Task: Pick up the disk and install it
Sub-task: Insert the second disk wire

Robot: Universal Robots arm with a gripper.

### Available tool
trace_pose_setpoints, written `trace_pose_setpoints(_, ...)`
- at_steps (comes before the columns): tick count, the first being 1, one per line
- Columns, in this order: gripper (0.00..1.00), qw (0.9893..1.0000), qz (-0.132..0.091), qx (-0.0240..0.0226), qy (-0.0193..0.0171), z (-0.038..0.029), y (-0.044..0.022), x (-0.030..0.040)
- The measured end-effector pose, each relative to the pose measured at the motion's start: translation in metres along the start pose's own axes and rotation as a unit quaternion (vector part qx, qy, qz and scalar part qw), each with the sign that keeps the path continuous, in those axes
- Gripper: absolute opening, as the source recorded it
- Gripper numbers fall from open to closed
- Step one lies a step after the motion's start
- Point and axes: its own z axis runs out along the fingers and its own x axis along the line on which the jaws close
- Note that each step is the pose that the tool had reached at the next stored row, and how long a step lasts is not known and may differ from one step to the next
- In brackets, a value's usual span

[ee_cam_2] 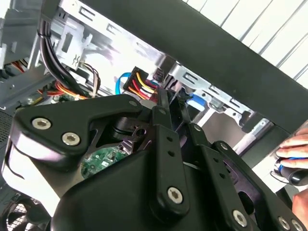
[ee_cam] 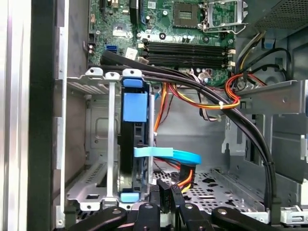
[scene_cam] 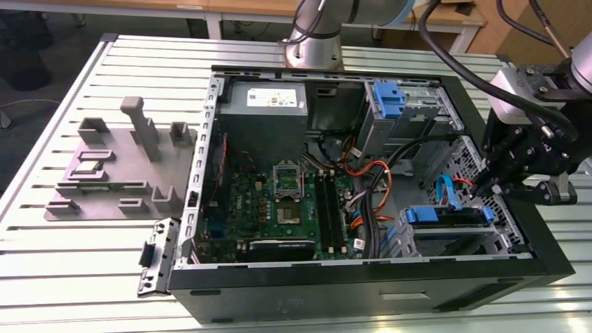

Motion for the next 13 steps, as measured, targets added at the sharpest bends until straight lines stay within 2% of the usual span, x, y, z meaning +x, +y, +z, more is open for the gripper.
trace_pose_setpoints(7, 0.24, 1.0000, 0.000, 0.0000, 0.0000, 0.0003, 0.0065, 0.0055)
trace_pose_setpoints(13, 0.24, 1.0000, 0.000, 0.0000, 0.0006, 0.0026, 0.0076, 0.0078)
